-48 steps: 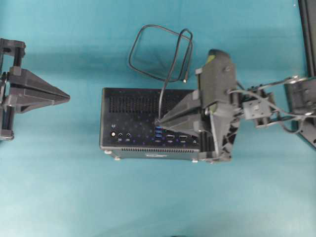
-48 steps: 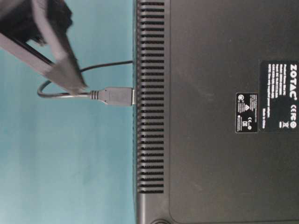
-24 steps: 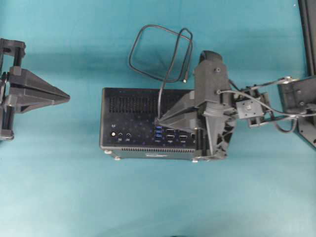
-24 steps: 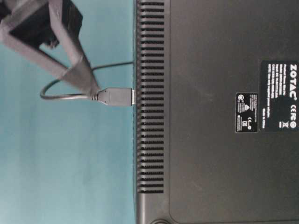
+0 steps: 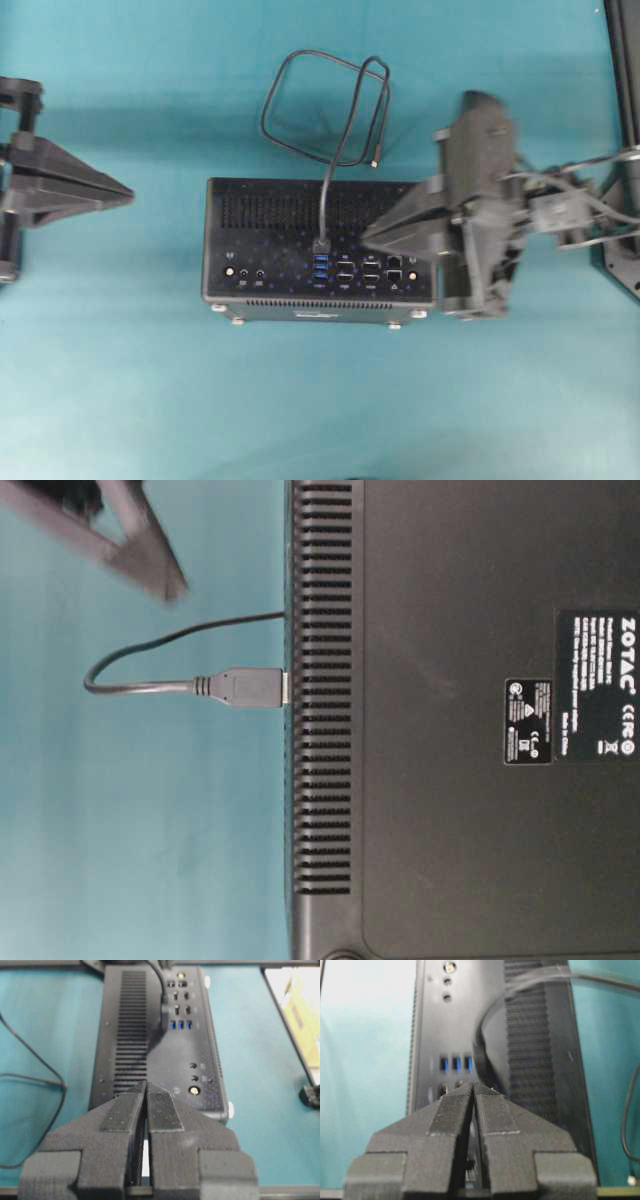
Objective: Insert the USB into the PC box with both arms.
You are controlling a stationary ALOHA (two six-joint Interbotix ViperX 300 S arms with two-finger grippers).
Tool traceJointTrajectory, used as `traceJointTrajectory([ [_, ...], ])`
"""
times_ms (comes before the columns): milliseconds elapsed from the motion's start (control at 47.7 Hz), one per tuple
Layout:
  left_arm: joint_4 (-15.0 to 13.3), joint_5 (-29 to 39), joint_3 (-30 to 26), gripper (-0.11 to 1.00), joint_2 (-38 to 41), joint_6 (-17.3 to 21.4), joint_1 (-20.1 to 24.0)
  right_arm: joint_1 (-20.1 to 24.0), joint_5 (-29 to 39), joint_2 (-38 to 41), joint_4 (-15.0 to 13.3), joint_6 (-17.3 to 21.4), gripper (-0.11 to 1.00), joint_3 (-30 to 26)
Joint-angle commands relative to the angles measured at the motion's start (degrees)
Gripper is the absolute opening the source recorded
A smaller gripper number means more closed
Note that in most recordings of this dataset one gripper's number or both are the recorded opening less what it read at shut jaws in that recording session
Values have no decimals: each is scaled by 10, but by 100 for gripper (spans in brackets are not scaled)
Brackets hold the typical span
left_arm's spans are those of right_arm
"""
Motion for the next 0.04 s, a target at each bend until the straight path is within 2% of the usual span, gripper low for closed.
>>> traceJointTrajectory([
  [0, 1, -5, -3, 0, -11, 0, -1, 3, -6, -30, 1, 5, 13, 9],
  [21, 2, -5, -2, 0, -14, 0, -1, 2, -7, -34, 1, 4, 13, 13],
])
